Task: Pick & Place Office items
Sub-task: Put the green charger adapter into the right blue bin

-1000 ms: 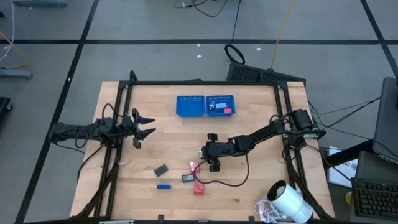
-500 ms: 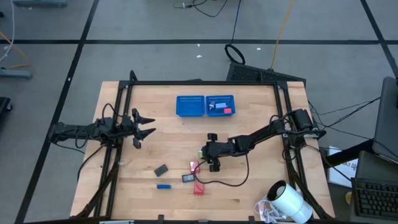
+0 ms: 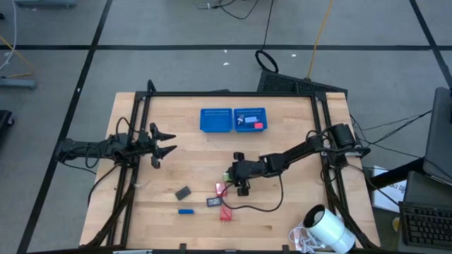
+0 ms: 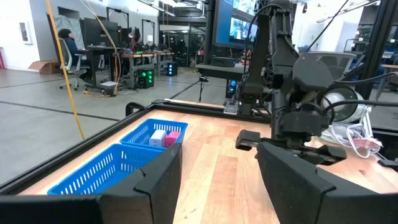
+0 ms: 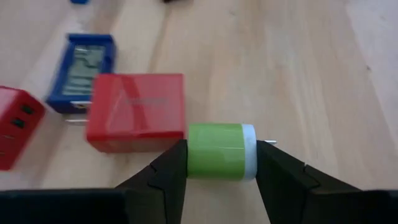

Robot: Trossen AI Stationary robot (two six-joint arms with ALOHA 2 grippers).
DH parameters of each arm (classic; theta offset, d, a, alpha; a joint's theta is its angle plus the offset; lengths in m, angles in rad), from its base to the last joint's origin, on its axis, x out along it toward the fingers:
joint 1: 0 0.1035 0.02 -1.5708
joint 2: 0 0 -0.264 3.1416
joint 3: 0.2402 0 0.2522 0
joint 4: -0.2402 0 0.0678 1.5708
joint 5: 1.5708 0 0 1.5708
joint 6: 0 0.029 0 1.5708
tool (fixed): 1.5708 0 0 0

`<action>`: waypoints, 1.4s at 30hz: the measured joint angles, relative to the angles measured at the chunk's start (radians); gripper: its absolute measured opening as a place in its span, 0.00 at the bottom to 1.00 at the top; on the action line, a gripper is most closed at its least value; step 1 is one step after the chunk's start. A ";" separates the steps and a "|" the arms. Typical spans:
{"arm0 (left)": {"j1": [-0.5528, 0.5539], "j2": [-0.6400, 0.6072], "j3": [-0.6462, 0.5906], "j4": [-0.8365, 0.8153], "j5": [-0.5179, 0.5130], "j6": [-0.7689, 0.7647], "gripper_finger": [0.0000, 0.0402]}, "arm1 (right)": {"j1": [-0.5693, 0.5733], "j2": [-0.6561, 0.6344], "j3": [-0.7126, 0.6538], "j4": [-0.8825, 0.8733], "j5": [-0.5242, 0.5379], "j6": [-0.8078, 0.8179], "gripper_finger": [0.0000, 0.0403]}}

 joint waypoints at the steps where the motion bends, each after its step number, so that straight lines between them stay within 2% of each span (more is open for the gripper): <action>1: 0.000 0.000 0.000 0.000 0.000 0.000 0.53 | 0.000 0.000 0.000 0.009 -0.010 -0.003 0.37; 10: 0.000 0.000 0.000 0.000 0.000 0.000 0.53 | 0.002 0.000 0.000 0.086 -0.019 -0.004 0.38; 15: 0.000 0.000 0.000 0.000 0.000 0.000 0.53 | 0.003 0.000 -0.005 0.159 -0.100 -0.004 0.37; 24: 0.000 0.000 0.000 0.000 0.000 0.000 0.53 | 0.003 0.000 -0.083 0.448 -0.250 0.069 0.38; 42: 0.000 0.000 0.000 0.000 0.000 0.000 0.53 | 0.003 0.000 -0.087 0.629 -0.597 0.186 0.37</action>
